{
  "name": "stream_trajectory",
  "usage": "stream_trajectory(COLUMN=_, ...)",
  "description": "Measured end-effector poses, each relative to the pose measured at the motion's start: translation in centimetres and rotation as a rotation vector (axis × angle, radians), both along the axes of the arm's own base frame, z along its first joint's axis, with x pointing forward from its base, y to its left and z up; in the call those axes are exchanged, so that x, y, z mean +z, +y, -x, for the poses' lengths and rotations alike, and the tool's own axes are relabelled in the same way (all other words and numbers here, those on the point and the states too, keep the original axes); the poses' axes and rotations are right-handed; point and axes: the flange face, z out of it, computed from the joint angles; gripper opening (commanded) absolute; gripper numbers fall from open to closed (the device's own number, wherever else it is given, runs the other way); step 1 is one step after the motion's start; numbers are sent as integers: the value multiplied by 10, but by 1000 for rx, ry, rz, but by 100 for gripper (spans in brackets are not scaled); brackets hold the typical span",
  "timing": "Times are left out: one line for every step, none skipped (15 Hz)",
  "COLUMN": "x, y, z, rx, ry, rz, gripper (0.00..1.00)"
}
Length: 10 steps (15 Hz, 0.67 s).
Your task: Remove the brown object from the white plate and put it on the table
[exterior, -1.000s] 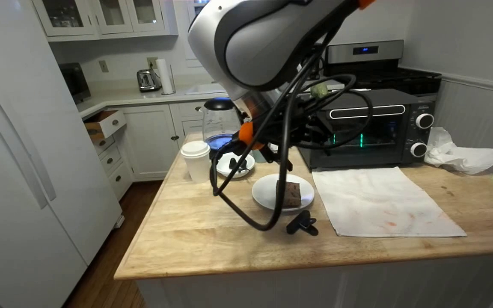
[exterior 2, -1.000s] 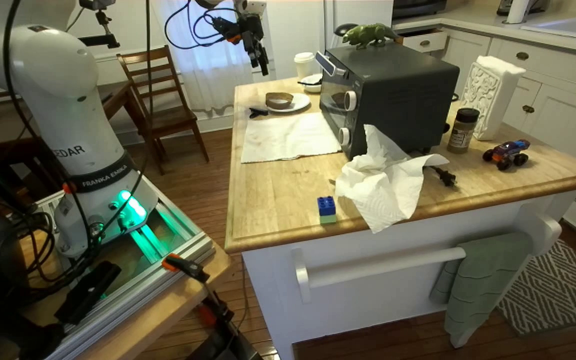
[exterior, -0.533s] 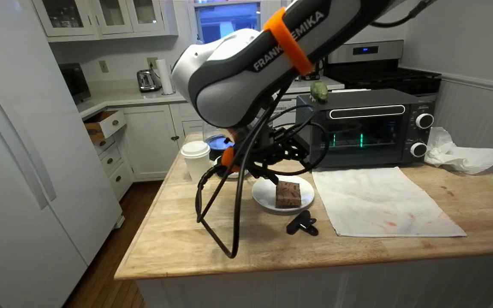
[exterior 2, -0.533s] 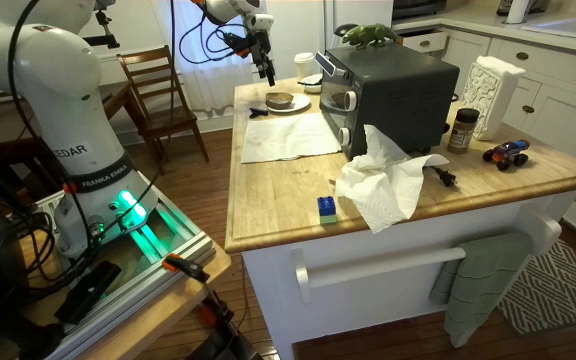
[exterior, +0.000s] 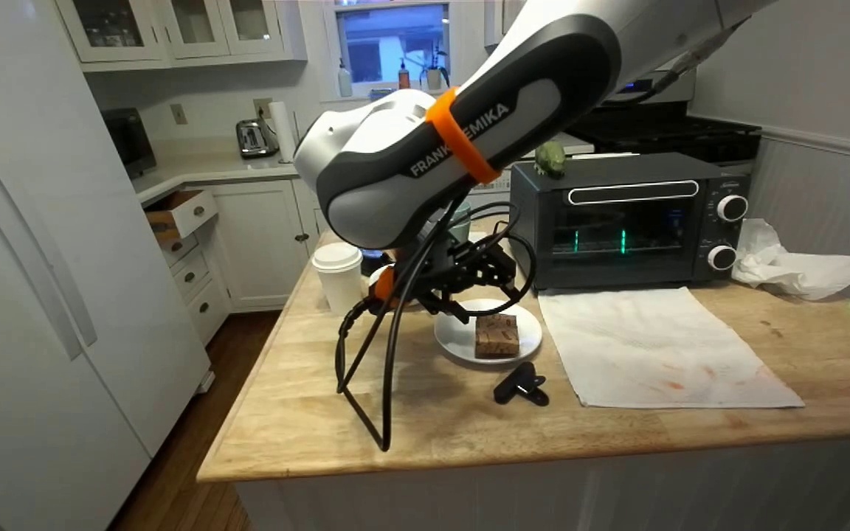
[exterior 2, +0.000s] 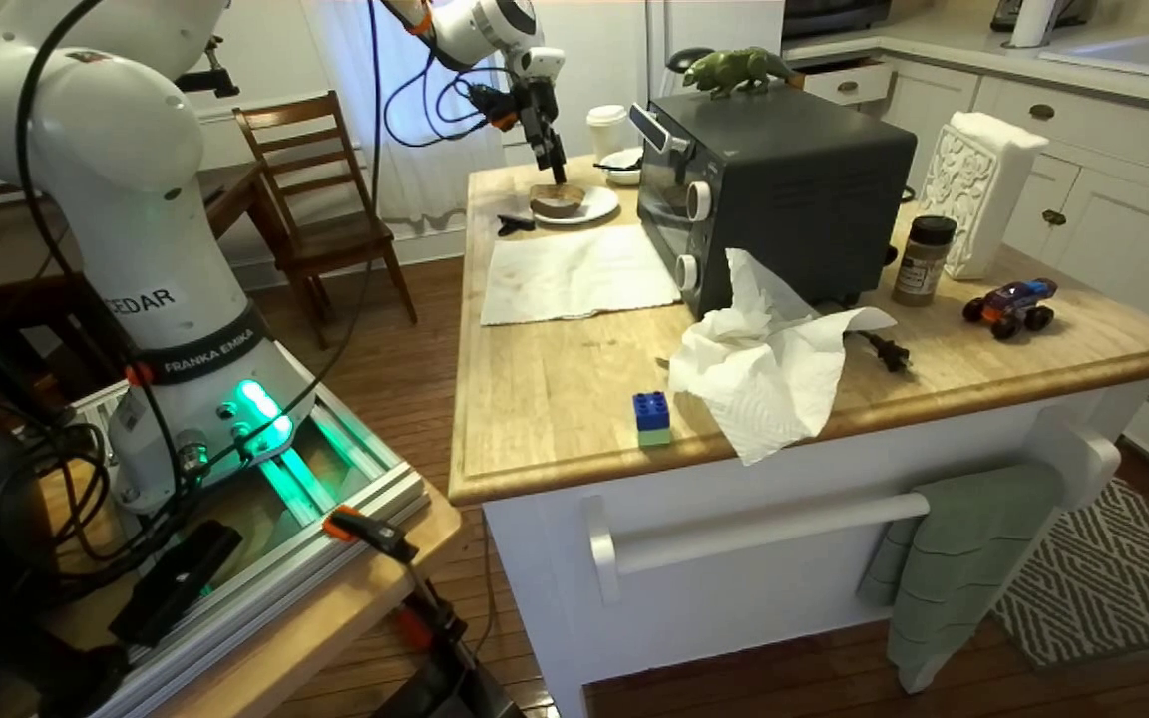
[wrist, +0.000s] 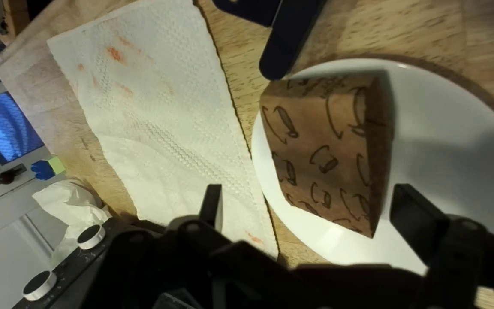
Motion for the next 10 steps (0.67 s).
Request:
stream_trajectory(x=-4, y=-3, z=-2, rx=-5, ry=3, rz=7, gripper=94)
stream_trajectory(x=-7, y=-6, z=-4, rx=-10, ry=7, rz=13, gripper=89)
stream_trajectory(x=-10, y=-8, z=-6, rx=-14, ry=13, rz=20, gripper=83)
stream_trajectory(x=-13, y=-10, z=-7, rx=-19, ry=20, rz=27, gripper=75)
stream_trajectory(x=-15, y=-12, z=-7, rx=-23, ry=28, rz=31, gripper=65)
stream_trajectory(x=-16, y=-13, z=-8, rx=-31, ry=37, rz=37, gripper=55)
stream_trajectory(x=-17, y=-14, z=-7, rx=-42, ry=51, rz=42, gripper=47)
stream_trajectory(x=-16, y=-14, z=-6, rx=-52, ry=65, rz=48, gripper=39)
stream_trajectory(x=-15, y=-13, z=-5, rx=-63, ry=78, rz=52, gripper=33)
stream_trajectory(x=-12, y=-12, z=-4, rx=-74, ry=90, rz=53, gripper=25)
